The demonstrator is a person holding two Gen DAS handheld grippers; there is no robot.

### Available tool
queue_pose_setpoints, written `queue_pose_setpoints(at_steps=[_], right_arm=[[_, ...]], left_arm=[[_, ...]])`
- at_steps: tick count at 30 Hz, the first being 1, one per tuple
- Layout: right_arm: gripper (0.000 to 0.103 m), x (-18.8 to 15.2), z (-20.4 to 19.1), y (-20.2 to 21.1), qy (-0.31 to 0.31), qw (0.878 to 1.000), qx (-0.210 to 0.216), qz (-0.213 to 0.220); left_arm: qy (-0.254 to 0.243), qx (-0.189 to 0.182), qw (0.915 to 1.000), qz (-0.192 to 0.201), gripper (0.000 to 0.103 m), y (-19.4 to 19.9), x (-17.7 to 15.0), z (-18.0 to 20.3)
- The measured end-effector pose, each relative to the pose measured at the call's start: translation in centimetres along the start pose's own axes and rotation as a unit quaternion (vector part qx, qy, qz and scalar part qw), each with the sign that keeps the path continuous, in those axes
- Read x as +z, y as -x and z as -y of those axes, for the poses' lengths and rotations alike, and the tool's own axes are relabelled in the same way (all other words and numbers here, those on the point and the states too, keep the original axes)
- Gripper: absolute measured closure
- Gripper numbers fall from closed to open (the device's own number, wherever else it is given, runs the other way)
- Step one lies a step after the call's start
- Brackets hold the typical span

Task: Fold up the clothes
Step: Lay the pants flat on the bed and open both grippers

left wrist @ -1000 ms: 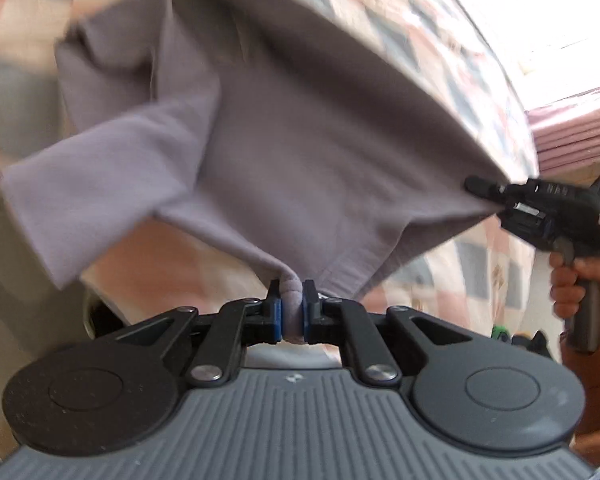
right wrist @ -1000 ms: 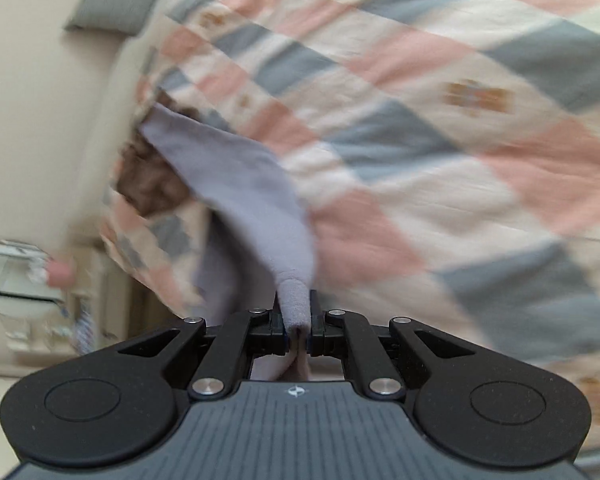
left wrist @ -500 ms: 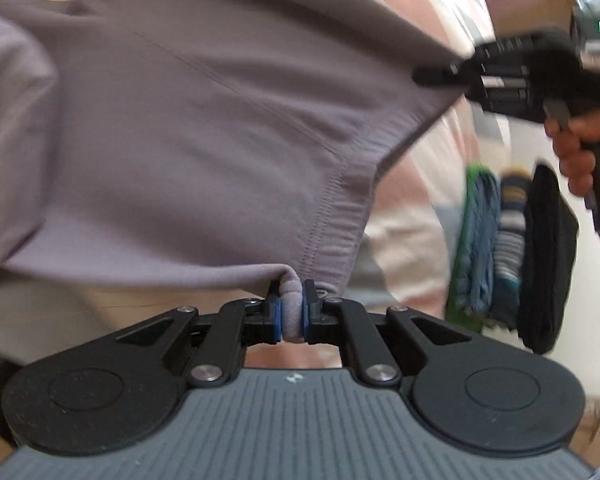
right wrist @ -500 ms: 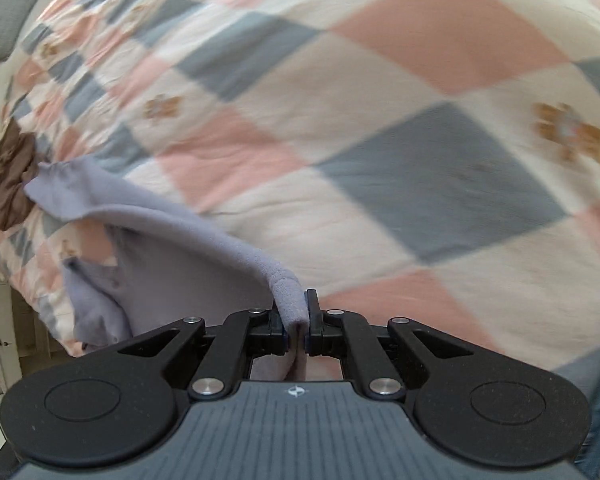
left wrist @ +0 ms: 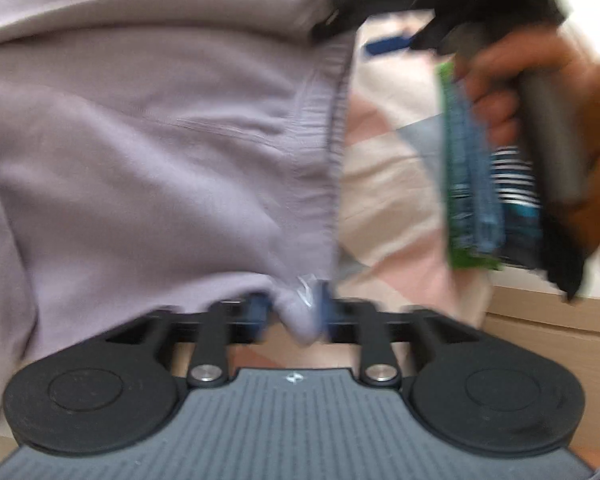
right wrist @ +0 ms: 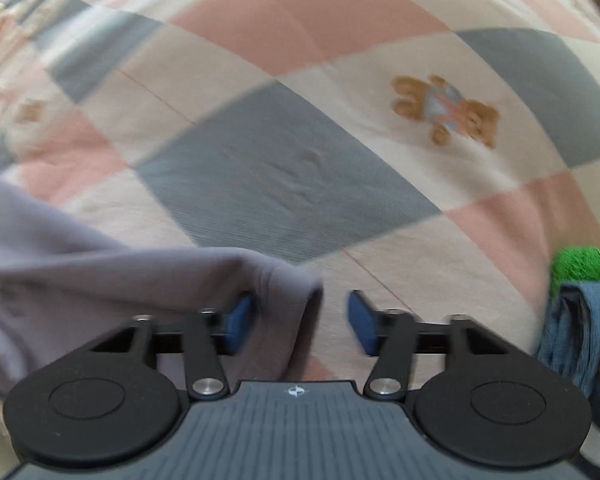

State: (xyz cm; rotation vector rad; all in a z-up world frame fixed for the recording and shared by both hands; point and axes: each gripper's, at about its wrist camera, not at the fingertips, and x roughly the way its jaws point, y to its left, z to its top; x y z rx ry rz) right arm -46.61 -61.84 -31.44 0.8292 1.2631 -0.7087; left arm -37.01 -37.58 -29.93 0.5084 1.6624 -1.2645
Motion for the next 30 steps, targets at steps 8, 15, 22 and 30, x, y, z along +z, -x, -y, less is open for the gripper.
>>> queue_pose_setpoints(at_steps=[8,15,22,30], right_arm=[[0.026,-8.3,1.2,3.7,-0.115,0.99,0.068,0.05],[0.026,-16.7,0.5,3.1,-0.225,0.97,0.096,-0.019],[0.026,-22.2,-3.7,3.7,-0.336,0.941,0.051,-0.007],[0.026,-25.9,-10.8,5.5,-0.407,0.912,0.032,0.044]], left_arm=[[0.015,0.057,0.9964,0.061,0.046,10.2,-7.0,-8.9],[-0.102,0.235,0.9664,-0.017,0.047,6.1,-10.1,-15.7],[-0.162,0.201,0.9661,0.01,0.099,11.4,-9.4,-20.3],[-0.03,0.267,0.9442,0.191,0.099,34.6,-7.2,-35.3]])
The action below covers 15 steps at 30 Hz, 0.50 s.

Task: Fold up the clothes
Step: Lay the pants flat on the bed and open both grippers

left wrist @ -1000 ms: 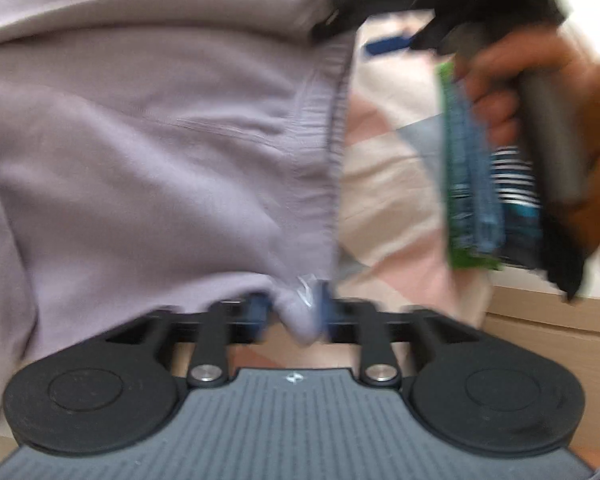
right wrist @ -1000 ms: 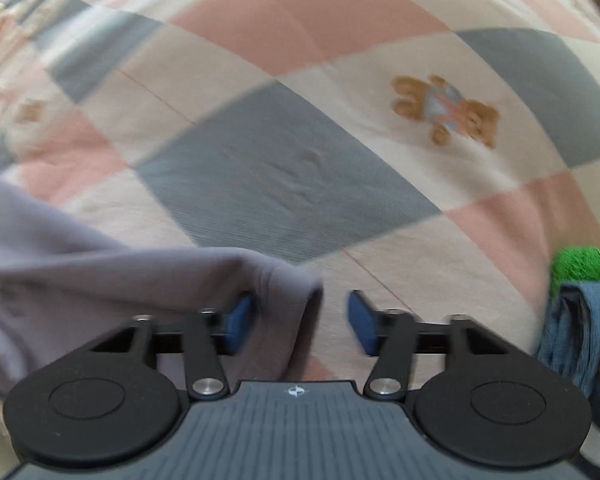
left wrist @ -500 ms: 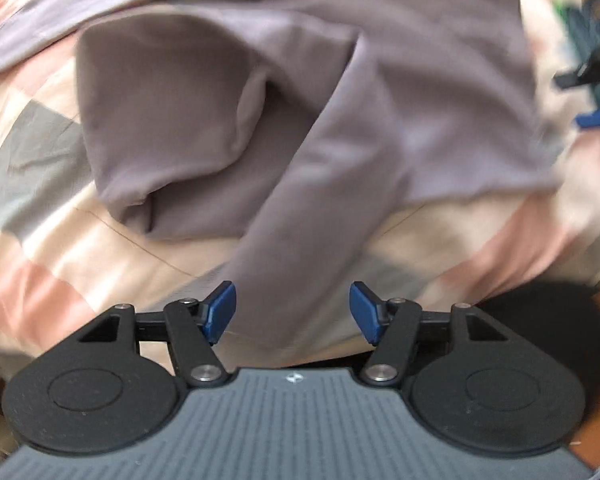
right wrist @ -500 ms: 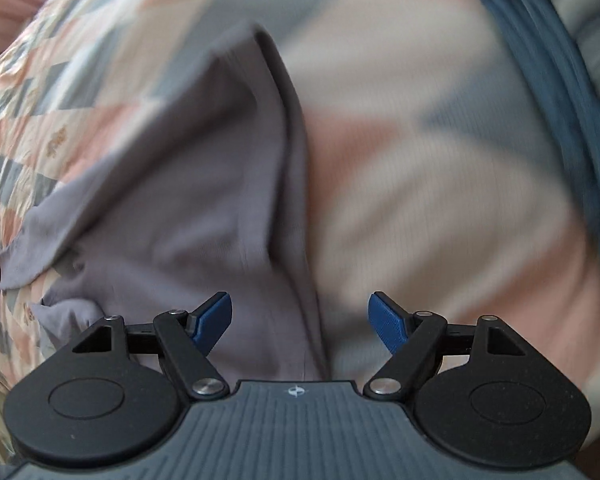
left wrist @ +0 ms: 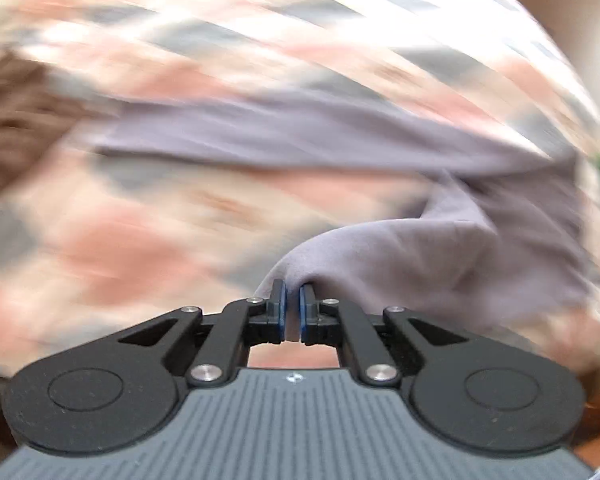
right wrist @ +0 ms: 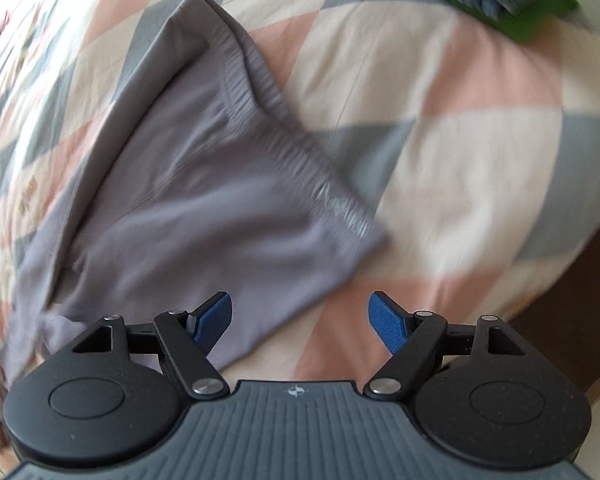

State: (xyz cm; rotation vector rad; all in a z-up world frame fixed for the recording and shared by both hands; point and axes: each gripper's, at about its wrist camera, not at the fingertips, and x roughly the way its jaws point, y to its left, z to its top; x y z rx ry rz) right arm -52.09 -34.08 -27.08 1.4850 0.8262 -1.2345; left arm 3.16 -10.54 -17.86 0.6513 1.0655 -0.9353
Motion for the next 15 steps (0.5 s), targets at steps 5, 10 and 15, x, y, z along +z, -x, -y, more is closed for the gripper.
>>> queue_pose_setpoints(at_steps=[5,10,15], right_arm=[[0.026,-3.3,-1.5,-0.3,-0.014,1.0,0.013,0.006],[0.026,-4.1,-0.9,-0.3,-0.021,0.999,0.013,0.023],[0.026,-3.5,3.1,-1.0,-0.074,0.995,0.039,0.051]], left_arm=[[0.076,0.188,0.979,-0.021,0.089,-1.3,2.4,-13.6],[0.166,0.186,0.9665,-0.062,0.072,-2.6,-0.1,-16.9],[0.234,0.065,0.9639,-0.11,0.072,-4.8,-4.5,-11.2]])
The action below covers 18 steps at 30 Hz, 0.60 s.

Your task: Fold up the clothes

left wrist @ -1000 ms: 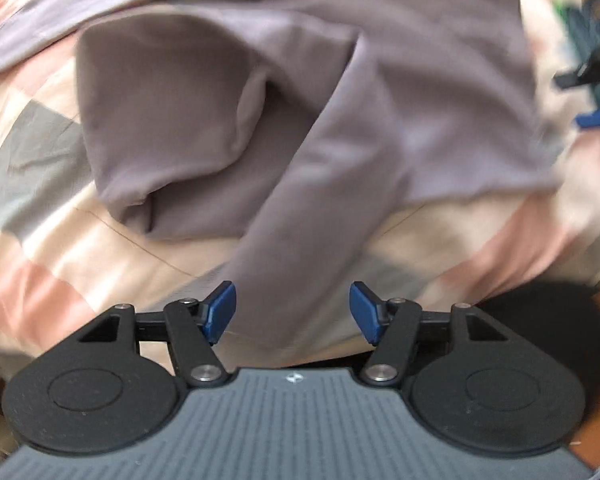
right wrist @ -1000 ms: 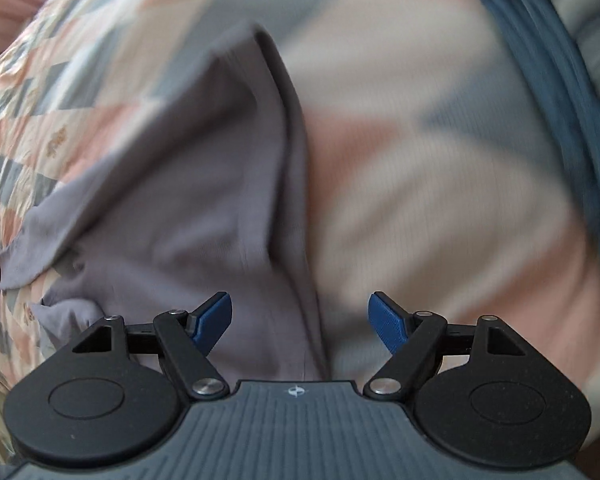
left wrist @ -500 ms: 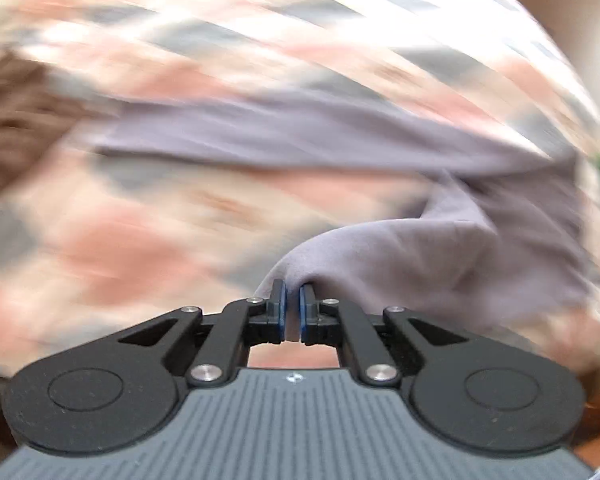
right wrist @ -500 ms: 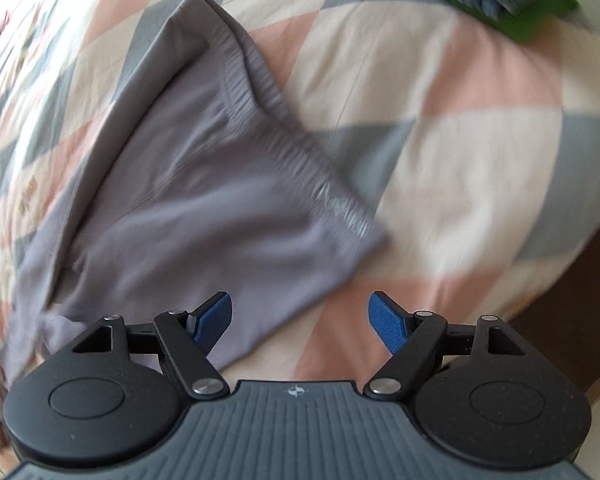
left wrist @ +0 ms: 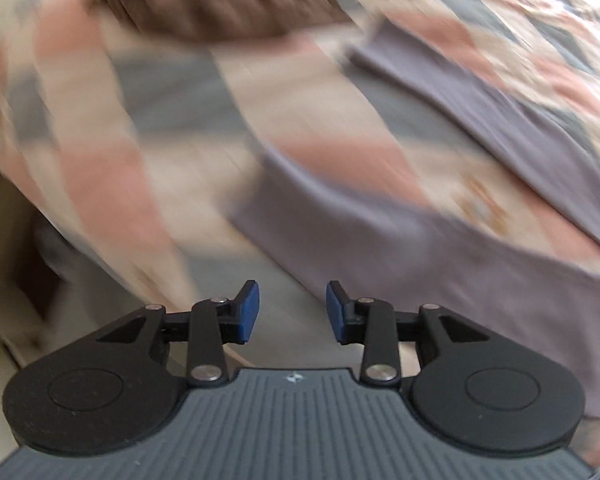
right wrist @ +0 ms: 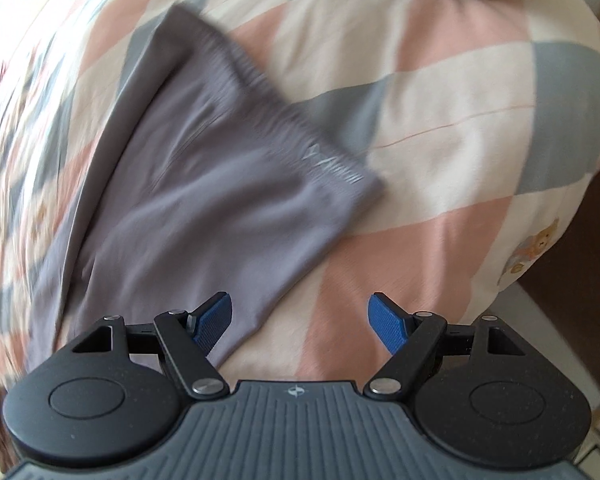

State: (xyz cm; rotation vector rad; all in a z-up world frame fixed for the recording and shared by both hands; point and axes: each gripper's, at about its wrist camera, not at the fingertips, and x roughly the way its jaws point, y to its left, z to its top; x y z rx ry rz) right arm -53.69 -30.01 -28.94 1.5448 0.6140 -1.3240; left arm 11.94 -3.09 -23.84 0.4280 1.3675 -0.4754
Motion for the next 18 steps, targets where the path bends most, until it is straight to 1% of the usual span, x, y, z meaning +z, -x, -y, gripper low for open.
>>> queue_pose_setpoints(at_steps=[1,2,3,5,6,7,9,11,13,14,15,16,18], right_arm=[[0.027,0.3,0.9,-0.2,-0.014,1.0,0.008,0.007],[0.031,0.7,1.7,-0.4,-0.028,0.999,0.019,0.012],[0.04,1.0,2.5,-0.7,-0.042,0.998,0.033,0.016],[0.046,1.8,3.9,-1.4,-0.066,0.996,0.061,0.024],[0.046,2.2,4.4,-1.8,-0.075,0.995,0.068,0.026],[0.046,2.5,5.0,-2.4,-0.084,0.994,0.064,0.027],[0.046,3.2,6.1,-3.6,-0.108,0.992,0.068,0.027],[0.046,3.7,7.1,-4.6,-0.142,0.985,0.088,0.031],[0.047,4.0,7.6,-5.5,-0.171,0.978,0.116,0.037],[0.067,4.2,7.4,-5.7,-0.169,0.977,0.126,0.04],[0.096,4.5,7.1,-5.7,-0.157,0.979,0.12,0.041],[0.096,4.8,6.7,-5.4,-0.14,0.983,0.11,0.042],[0.098,5.5,6.4,-3.6,-0.107,0.988,0.093,0.062]], left_arm=[[0.009,-0.017,0.9997,-0.016,0.072,-0.7,-1.2,1.2],[0.016,-0.034,0.9988,-0.031,0.072,-1.3,-2.4,2.5],[0.018,-0.044,0.9979,-0.044,0.072,-1.8,-3.5,3.7],[0.014,-0.054,0.9967,-0.059,0.072,-2.0,-5.0,5.7],[0.009,-0.054,0.9967,-0.06,0.072,-1.8,-5.6,6.7],[0.006,-0.054,0.9968,-0.058,0.071,-1.5,-6.0,7.4],[0.002,-0.054,0.9972,-0.052,0.068,-0.7,-6.6,8.4],[0.002,-0.048,0.9978,-0.046,0.064,-0.1,-7.0,8.9],[0.007,-0.046,0.9978,-0.046,0.064,-0.1,-7.0,9.1],[0.013,-0.049,0.9976,-0.047,0.064,-0.1,-7.2,9.1],[0.02,-0.051,0.9974,-0.048,0.065,-0.2,-7.3,9.1],[0.026,-0.053,0.9971,-0.049,0.067,-0.2,-7.5,9.1],[0.039,-0.056,0.9964,-0.05,0.069,-0.4,-7.6,8.9]])
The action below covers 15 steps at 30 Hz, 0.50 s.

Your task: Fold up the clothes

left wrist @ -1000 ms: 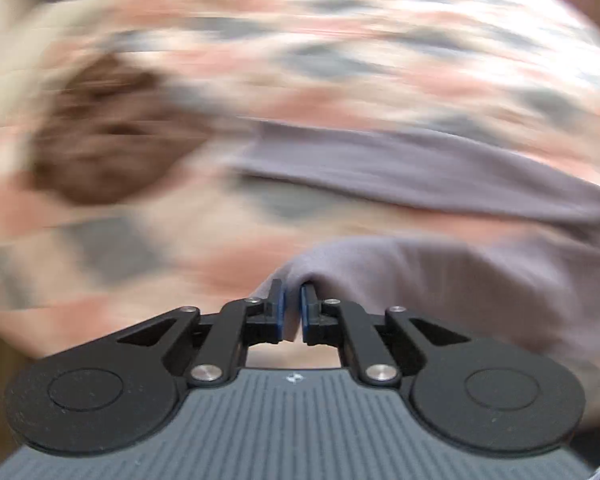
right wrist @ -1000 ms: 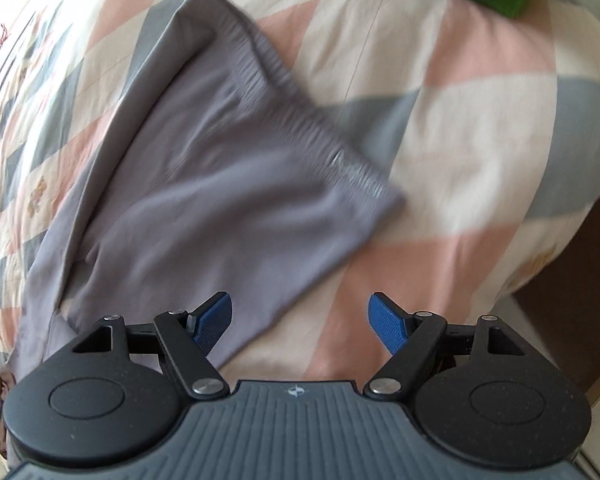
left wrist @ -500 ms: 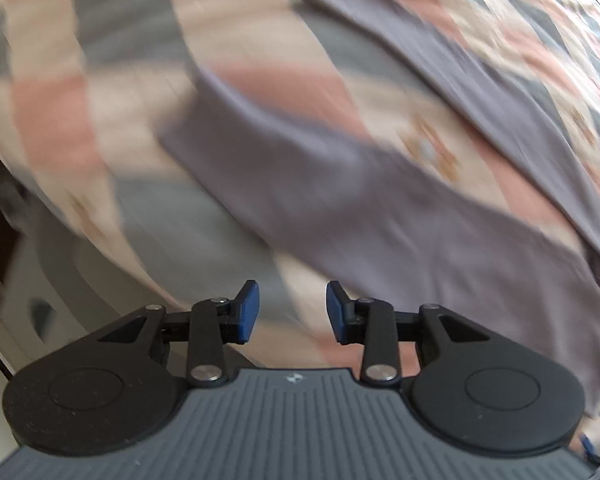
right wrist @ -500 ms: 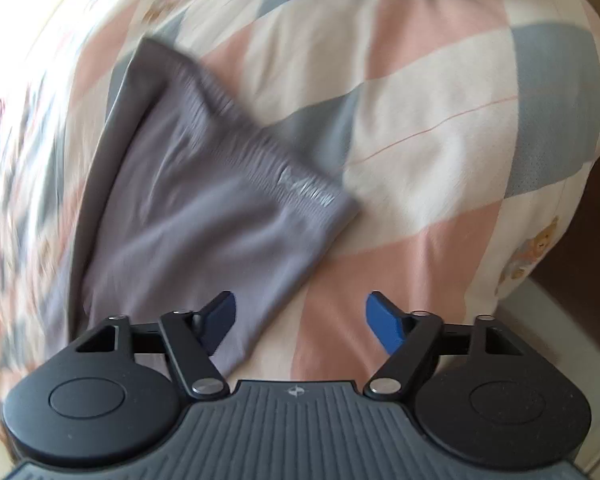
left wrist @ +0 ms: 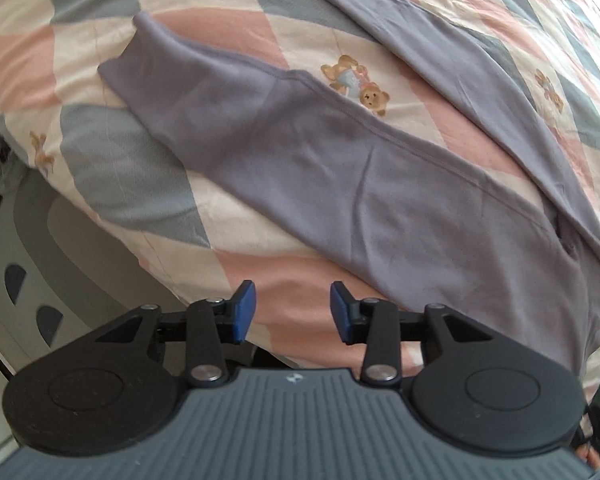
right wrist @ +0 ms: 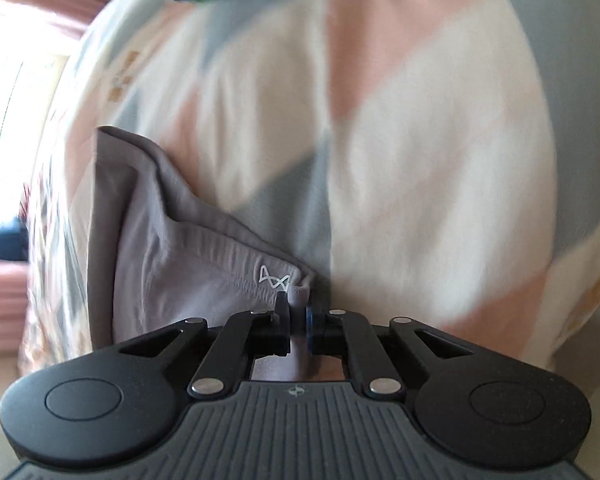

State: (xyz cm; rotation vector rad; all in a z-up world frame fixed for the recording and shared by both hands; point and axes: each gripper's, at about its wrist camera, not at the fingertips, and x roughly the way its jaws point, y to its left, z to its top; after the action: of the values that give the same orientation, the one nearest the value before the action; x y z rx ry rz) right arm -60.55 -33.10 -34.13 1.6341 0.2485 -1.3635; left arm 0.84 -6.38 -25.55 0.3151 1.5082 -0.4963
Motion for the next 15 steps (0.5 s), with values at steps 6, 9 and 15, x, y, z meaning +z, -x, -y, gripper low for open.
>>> queue_pose_setpoints(at_steps=[6,9,15], right_arm=[[0.099,3.2,0.4,2.8,0.038,0.998,-0.027,0.029],[0.092,2.2,-0.7,0.1,0.077,0.994,-0.08,0.008],[0.026,0.1,-2.2,0.1,0.062,0.991,-0.122,0.013]], left_arm=[[0.033,-0.012,0.9992,0.019,0.068,0.0,-0.2,-1.6],[0.062,-0.006,0.9977,0.026,0.067,-0.6,0.2,-3.9],[0.194,-0.013,0.9788,0.066,0.064,-1.4,4.3,-12.6]])
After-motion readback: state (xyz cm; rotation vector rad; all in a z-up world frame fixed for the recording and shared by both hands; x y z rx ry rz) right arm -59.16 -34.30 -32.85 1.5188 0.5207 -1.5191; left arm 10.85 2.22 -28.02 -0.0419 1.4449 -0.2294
